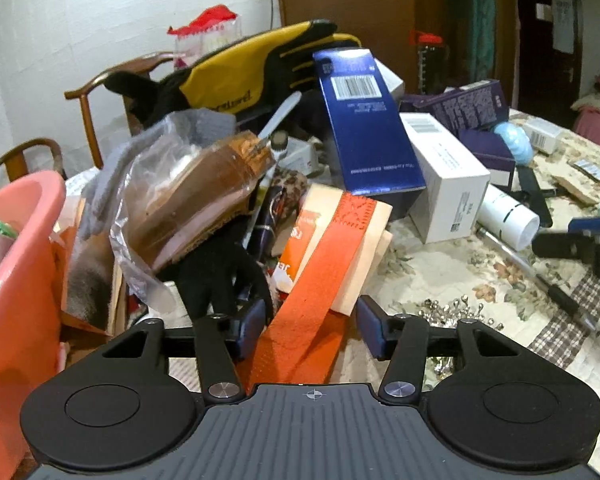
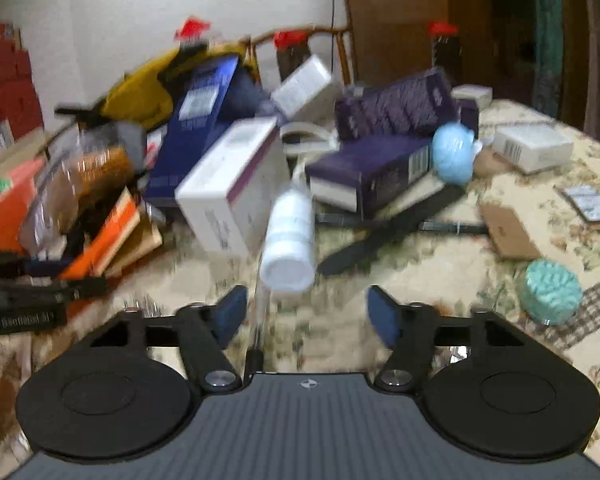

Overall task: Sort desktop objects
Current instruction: 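Grasp the small white bottle with the right gripper while the left reaches toward the orange strap, then grasp the orange strap with the left gripper while the right holds the bottle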

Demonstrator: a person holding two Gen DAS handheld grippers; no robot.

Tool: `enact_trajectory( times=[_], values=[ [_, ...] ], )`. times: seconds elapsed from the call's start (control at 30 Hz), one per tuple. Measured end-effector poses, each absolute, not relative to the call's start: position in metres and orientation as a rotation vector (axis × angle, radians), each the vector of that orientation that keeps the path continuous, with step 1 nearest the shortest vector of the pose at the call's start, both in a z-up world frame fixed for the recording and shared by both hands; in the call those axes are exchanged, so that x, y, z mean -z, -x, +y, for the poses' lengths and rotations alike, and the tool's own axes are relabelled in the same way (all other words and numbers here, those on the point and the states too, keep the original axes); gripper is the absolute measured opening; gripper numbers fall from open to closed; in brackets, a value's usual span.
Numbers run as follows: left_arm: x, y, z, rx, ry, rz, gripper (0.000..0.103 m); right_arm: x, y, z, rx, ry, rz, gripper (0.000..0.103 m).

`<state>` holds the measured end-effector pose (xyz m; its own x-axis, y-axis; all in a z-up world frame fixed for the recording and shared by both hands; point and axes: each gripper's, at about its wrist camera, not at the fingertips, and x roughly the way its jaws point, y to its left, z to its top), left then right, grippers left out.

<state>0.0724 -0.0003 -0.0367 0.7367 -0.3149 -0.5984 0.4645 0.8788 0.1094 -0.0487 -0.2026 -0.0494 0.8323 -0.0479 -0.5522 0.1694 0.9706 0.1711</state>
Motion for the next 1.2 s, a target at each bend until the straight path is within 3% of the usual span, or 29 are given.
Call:
enact_trajectory(
  times=[0.1,0.3,0.37,0.67,0.77,0.83,0.9,1.2],
  values=[
    [0.038,-0.074,-0.003,0.429,-0.282,0.600,0.076,0.042,0.036,-0.203,0.126,-0.244,0.567,0.079],
    [0.045,-0.078,-0.005,0.429,-0.296,0.629,0.076,0.049,-0.005,-0.194,0.186,-0.162,0.581,0.080],
    [0.045,-0.079,-0.005,0.430,-0.295,0.629,0.076,0.054,-0.014,-0.200,0.174,-0.200,0.599,0.050],
    [0.046,-0.087,-0.007,0.426,-0.288,0.636,0.081,0.063,-0.004,-0.196,0.131,-0.109,0.606,0.038],
    [0.046,-0.086,-0.006,0.435,-0.266,0.636,0.057,0.057,0.011,-0.193,0.124,-0.086,0.562,0.038],
    [0.046,-0.082,-0.007,0.434,-0.272,0.620,0.049,0.053,0.024,-0.190,0.110,-0.066,0.538,0.038],
    [0.046,-0.079,-0.008,0.412,-0.293,0.596,0.034,0.050,0.036,-0.191,0.090,-0.081,0.532,0.038],
    [0.035,-0.066,0.004,0.402,-0.224,0.553,0.025,0.027,0.074,-0.183,0.009,-0.139,0.470,0.038]
  ],
)
